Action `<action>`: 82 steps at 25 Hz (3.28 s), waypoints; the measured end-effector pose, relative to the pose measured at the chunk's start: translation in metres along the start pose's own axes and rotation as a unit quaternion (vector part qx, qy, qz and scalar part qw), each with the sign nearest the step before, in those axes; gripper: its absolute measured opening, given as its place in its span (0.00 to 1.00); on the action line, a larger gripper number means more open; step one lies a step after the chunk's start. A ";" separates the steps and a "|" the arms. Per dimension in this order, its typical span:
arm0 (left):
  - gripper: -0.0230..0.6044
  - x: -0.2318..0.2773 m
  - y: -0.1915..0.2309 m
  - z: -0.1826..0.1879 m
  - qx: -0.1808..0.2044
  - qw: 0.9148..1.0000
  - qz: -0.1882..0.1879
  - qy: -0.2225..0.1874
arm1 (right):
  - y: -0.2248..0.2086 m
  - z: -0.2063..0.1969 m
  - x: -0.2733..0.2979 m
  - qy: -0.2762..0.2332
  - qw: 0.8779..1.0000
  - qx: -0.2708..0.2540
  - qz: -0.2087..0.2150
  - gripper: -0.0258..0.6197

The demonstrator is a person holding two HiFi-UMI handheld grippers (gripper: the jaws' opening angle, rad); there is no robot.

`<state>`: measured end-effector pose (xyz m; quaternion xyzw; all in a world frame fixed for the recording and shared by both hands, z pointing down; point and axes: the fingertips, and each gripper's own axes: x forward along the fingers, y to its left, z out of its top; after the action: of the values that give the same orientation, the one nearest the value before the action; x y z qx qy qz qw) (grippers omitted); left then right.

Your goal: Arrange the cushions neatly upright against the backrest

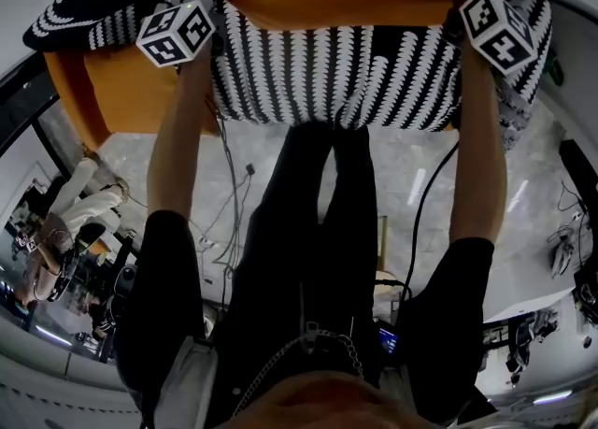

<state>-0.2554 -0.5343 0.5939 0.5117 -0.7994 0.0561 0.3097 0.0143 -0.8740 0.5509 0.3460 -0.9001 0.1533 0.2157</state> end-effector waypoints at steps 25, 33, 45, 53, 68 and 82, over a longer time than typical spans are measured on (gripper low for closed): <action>0.32 -0.138 0.037 -0.036 0.000 0.993 -0.047 -0.107 | 0.124 -0.055 -0.132 -0.102 0.992 -0.039 0.060 0.25; 0.12 -0.220 0.047 -0.074 0.048 0.989 -0.028 -0.138 | 0.221 -0.104 -0.205 -0.103 0.988 -0.053 0.098 0.24; 0.05 -0.272 0.104 -0.183 0.079 0.993 0.012 -0.081 | 0.366 -0.213 -0.216 -0.046 0.976 -0.075 0.197 0.23; 0.05 -0.367 0.261 -0.232 0.101 0.986 0.124 -0.041 | 0.555 -0.312 -0.226 0.020 0.941 -0.149 0.302 0.21; 0.08 -0.563 0.545 -0.355 0.068 0.976 0.209 -0.002 | 0.775 -0.464 -0.296 0.102 0.921 -0.222 0.302 0.23; 0.39 -0.567 0.695 -0.463 0.068 0.979 0.150 0.123 | 0.805 -0.592 -0.280 0.232 0.913 -0.277 0.192 0.31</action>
<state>-0.4843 0.4244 0.8099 0.3955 -0.8170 0.2189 0.3580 -0.1862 0.1080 0.8191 0.0482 -0.8802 0.0124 0.4720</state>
